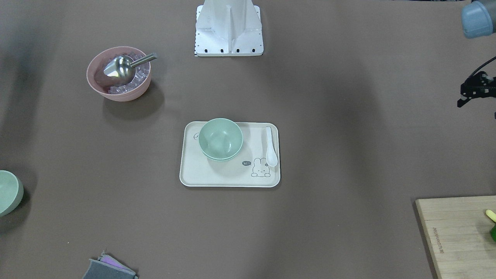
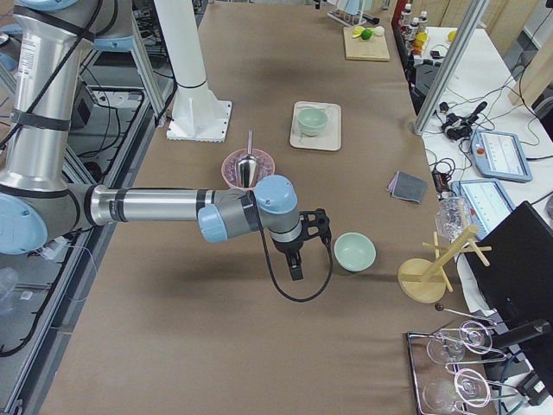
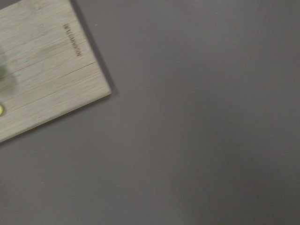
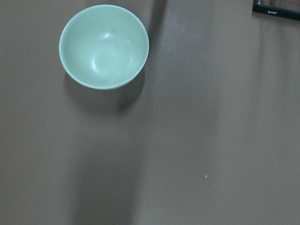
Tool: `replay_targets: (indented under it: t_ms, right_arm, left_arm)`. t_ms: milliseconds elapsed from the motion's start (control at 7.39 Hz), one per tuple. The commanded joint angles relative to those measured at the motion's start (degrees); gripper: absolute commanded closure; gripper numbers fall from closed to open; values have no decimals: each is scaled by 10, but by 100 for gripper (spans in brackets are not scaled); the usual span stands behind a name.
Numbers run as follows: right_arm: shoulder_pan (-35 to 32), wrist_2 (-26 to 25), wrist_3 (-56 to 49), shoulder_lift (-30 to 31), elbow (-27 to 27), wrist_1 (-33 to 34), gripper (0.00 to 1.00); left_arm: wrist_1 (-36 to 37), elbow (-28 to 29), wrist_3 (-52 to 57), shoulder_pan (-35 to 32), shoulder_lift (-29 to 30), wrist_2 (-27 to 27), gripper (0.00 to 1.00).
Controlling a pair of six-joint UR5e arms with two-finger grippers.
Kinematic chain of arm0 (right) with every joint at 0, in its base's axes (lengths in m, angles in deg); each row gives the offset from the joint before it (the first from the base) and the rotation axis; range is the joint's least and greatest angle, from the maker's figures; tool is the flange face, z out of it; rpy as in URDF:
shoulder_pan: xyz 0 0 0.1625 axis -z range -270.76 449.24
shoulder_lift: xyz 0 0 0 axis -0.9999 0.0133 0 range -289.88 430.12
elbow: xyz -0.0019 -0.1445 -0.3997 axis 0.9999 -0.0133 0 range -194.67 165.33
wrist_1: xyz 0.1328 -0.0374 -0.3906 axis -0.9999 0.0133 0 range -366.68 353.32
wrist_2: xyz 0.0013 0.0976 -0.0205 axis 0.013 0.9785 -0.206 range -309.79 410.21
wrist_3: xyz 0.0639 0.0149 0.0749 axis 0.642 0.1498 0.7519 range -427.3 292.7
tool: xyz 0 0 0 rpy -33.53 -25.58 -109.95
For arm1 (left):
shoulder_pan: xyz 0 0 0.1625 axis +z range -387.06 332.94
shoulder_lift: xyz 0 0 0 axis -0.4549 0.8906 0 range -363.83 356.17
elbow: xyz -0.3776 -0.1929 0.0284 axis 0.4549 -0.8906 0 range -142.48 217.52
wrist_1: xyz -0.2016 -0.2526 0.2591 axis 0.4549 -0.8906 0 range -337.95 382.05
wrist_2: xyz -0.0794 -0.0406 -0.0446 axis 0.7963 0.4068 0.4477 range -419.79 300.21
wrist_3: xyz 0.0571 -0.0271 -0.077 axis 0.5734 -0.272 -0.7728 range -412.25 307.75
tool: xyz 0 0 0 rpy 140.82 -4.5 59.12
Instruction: Stack green bowls together
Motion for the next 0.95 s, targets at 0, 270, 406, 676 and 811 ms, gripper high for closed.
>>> replay_targets:
  t_ms: [0,270,406,676,811]
  right_arm:
    - [12,-2,47,-112,-129,-4,0]
    - [53,-4,86,-177,-178,-4,5]
    - [78,-5,103,-203,-199,-4,13]
    - [94,-12,104,-243,-257,-6,22]
    - [102,-27,104,-250,-267,-6,30]
  left_arm:
    - [-3,18,20,-14,-23,3,2]
    - [-4,11,20,-22,-36,6,2]
    - [-5,9,20,-23,-36,6,2]
    - [-4,8,20,-25,-39,6,2]
    - [-4,7,20,-26,-40,6,2]
